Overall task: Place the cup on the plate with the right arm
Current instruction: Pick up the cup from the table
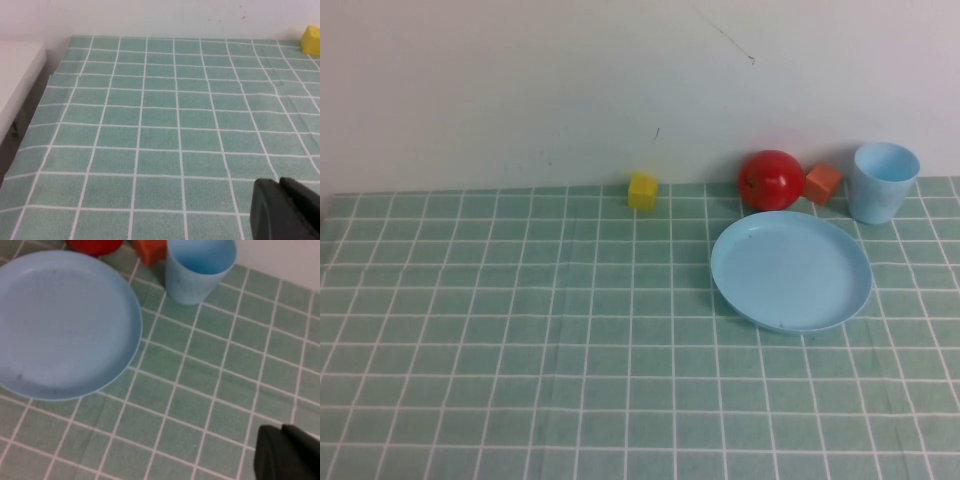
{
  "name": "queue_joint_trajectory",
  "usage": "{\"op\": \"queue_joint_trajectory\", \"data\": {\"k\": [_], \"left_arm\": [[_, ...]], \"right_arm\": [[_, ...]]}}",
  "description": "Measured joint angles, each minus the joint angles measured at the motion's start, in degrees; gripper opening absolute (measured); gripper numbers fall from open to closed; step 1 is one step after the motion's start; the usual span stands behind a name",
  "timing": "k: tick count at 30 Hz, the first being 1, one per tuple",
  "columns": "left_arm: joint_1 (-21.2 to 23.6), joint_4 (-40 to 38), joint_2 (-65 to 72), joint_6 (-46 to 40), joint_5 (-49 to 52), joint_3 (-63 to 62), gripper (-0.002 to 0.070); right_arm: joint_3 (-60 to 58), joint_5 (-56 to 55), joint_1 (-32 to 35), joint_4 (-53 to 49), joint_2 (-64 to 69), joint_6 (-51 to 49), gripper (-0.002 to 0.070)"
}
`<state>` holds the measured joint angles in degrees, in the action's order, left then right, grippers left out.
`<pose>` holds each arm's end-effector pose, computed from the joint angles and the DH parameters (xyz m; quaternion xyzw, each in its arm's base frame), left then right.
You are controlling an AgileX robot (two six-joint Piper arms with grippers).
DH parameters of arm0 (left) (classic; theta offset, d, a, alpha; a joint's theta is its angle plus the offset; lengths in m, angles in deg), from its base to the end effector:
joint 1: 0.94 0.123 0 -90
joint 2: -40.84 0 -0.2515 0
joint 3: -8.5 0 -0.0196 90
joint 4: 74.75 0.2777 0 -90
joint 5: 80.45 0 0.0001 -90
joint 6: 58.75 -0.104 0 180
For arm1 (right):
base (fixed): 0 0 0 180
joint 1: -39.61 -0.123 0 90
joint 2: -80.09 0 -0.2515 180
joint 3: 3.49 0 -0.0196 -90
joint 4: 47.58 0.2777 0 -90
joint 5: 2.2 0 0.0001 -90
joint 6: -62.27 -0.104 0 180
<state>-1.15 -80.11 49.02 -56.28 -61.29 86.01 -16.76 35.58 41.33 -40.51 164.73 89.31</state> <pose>0.1270 -0.0037 0.1726 -0.0413 0.7910 -0.0533 0.6081 0.3270 -0.0020 0.2806 -0.1725 0.9087 -0.0418 0.3779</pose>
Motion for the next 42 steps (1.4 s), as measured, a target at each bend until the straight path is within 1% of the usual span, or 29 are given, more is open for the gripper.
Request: {"op": "queue_joint_trajectory", "data": {"k": [5, 13, 15, 17, 19, 21, 23, 24, 26, 29, 33, 42], "left_arm": [[0.0, 0.0, 0.0, 0.0, 0.0, 0.0, -0.0004], [0.0, 0.0, 0.0, 0.0, 0.0, 0.0, -0.0004], [0.0, 0.0, 0.0, 0.0, 0.0, 0.0, -0.0004], [0.0, 0.0, 0.0, 0.0, 0.0, 0.0, -0.0004], [0.0, 0.0, 0.0, 0.0, 0.0, 0.0, -0.0004], [0.0, 0.0, 0.0, 0.0, 0.0, 0.0, -0.0004], [0.0, 0.0, 0.0, 0.0, 0.0, 0.0, -0.0004], [0.0, 0.0, 0.0, 0.0, 0.0, 0.0, -0.0004], [0.0, 0.0, 0.0, 0.0, 0.0, 0.0, -0.0004], [0.0, 0.0, 0.0, 0.0, 0.0, 0.0, -0.0004], [0.0, 0.0, 0.0, 0.0, 0.0, 0.0, -0.0004], [0.0, 0.0, 0.0, 0.0, 0.0, 0.0, -0.0004]], "right_arm": [[9.1, 5.0, 0.0, 3.2, 11.0, 3.5, -0.0003], [22.9, 7.4, 0.0, 4.3, 23.8, 4.4, -0.0002], [27.1, 9.6, 0.0, 5.0, 27.8, 6.2, 0.0012], [31.2, 12.0, 0.0, 6.5, 31.6, 7.5, 0.0069], [35.3, 13.8, 0.0, 7.8, 35.4, 8.0, 0.0159], [40.0, 15.3, 0.0, 8.4, 39.4, 8.0, 0.0277], [44.3, 16.7, 0.0, 8.6, 42.8, 8.0, 0.0367], [46.6, 17.1, 0.0, 8.6, 44.9, 7.9, 0.0401], [51.1, 17.8, 0.0, 8.6, 48.0, 7.2, 0.0438], [56.7, 18.5, 0.0, 8.6, 52.3, 6.9, 0.0456], [61.7, 18.1, 0.0, 8.6, 56.6, 4.8, 0.0459], [62.3, 16.2, 0.0, 7.8, 61.4, 3.2, 0.0396]]}}
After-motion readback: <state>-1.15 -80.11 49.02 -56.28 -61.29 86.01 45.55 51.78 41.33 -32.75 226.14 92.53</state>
